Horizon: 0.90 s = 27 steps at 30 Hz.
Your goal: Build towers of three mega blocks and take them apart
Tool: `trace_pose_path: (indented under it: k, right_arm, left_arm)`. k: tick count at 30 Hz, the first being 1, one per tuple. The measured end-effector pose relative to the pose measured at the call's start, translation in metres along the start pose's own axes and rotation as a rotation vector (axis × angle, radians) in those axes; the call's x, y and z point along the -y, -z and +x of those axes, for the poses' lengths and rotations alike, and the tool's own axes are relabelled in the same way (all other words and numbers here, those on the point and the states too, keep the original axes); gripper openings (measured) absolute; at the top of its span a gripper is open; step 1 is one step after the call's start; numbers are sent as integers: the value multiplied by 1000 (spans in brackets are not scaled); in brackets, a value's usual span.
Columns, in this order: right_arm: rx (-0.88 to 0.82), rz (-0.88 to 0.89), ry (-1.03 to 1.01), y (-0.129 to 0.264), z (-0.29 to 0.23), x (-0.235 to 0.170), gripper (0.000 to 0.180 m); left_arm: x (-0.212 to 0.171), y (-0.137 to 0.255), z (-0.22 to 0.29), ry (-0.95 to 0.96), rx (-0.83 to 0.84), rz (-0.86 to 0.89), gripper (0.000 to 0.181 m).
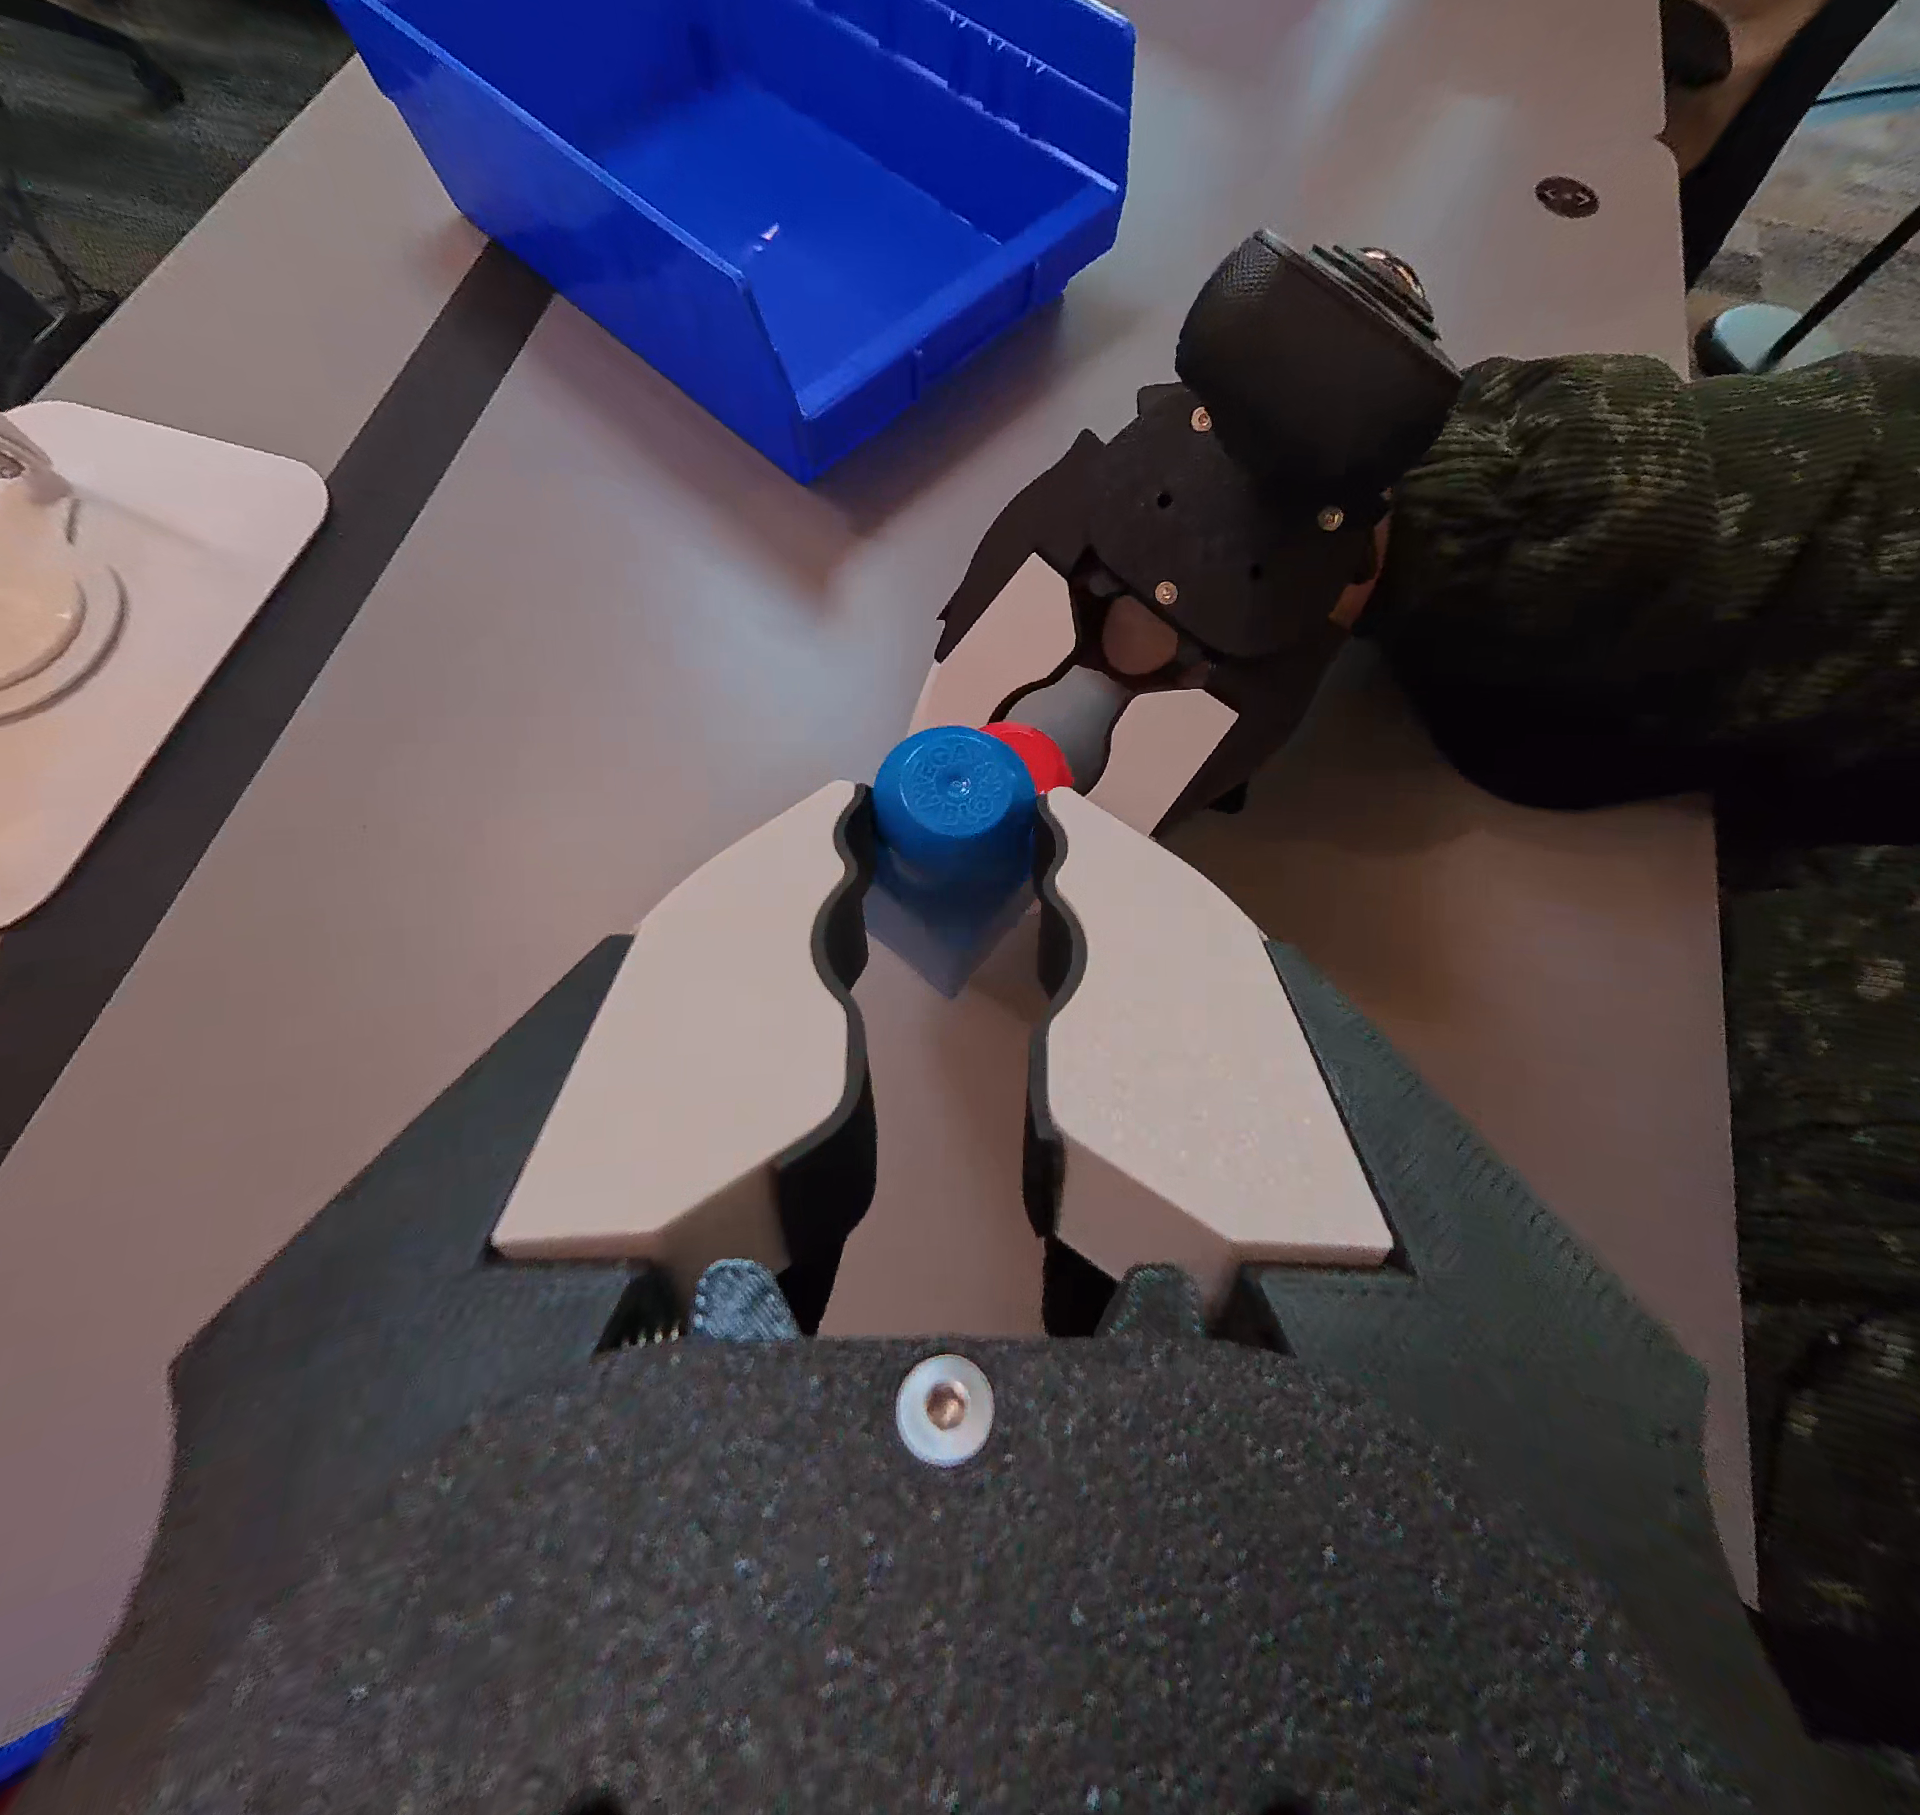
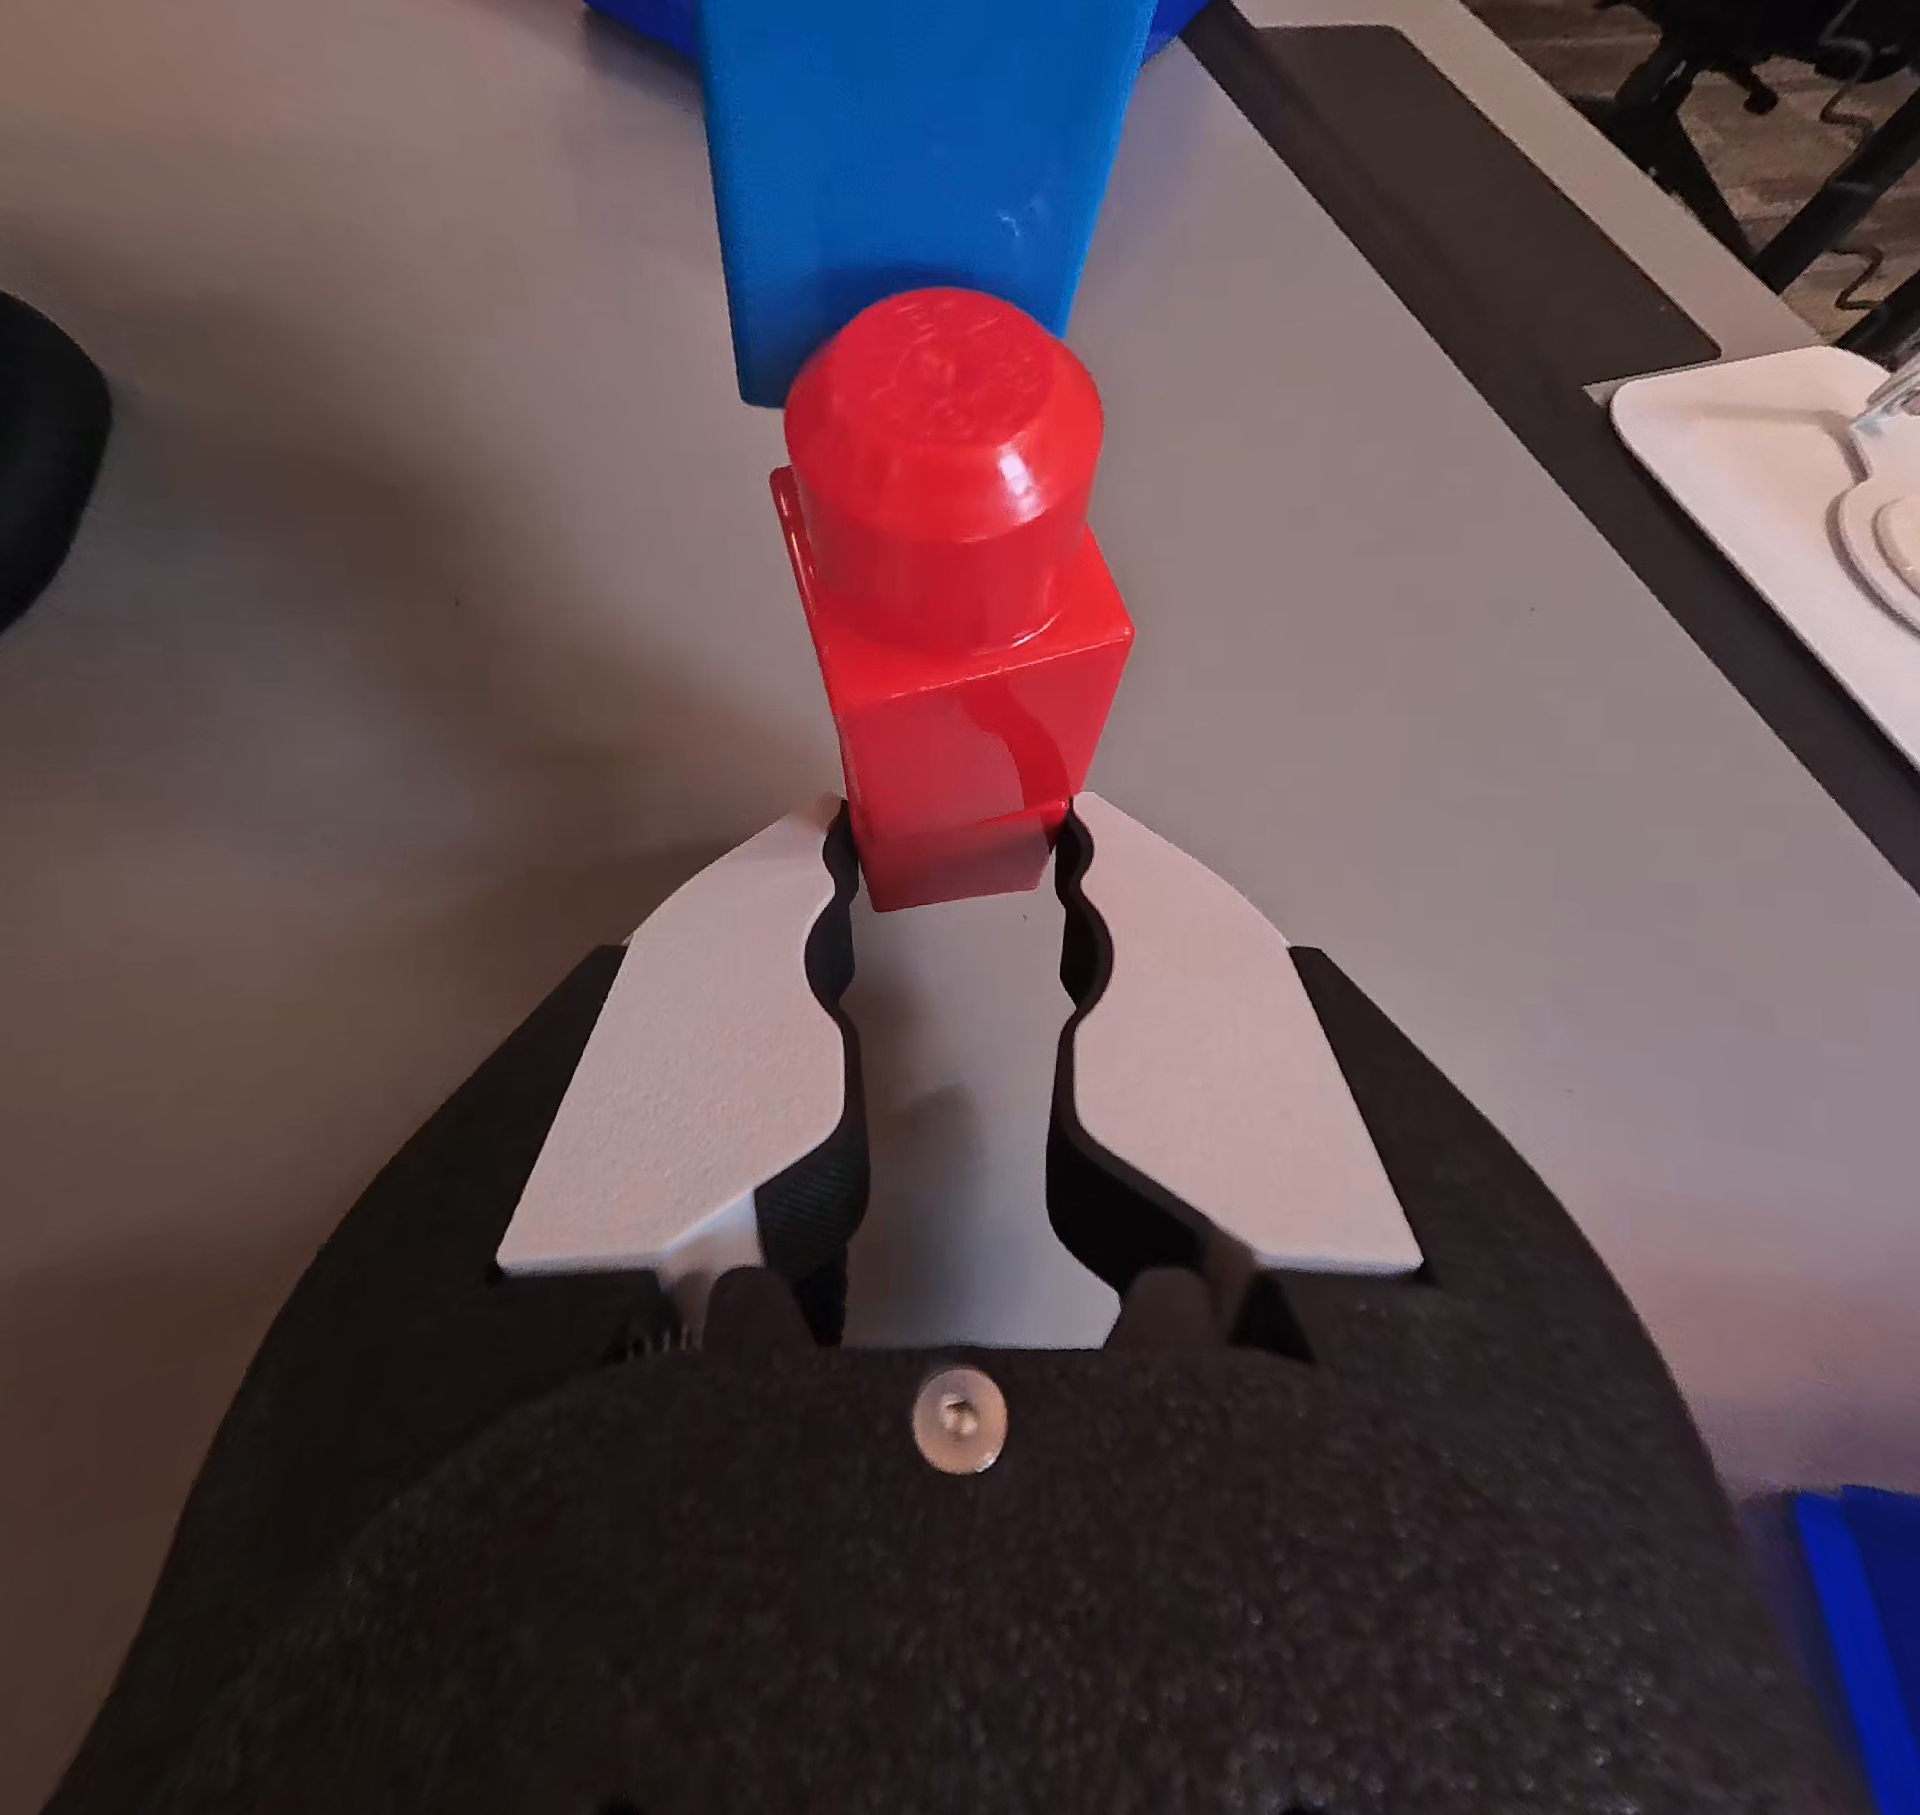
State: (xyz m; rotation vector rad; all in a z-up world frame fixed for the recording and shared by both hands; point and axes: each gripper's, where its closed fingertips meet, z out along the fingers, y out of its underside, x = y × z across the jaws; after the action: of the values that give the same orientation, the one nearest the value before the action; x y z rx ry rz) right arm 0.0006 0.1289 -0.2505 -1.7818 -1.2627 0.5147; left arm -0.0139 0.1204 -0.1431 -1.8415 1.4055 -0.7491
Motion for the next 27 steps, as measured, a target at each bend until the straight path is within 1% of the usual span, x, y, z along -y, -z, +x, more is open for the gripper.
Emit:
trace_pose_path:
  k: [6, 21, 25, 27]
  right_arm:
    - [11, 13, -7, 0, -1, 2, 37]
    - [41, -26, 0, -5, -7, -6, 37]
    - [22, -9, -2, -3, -5, -2, 37]
    - [5, -13, -3, 0, -2, 0, 37]
  left_arm:
    - [0, 2, -2, 13, -7, 17, 29]
    - [-11, -2, -3, 16, -52, 6, 29]
    - [-2, 2, -5, 40, -61, 53, 29]
    - [10, 9, -7, 68, -59, 127, 29]
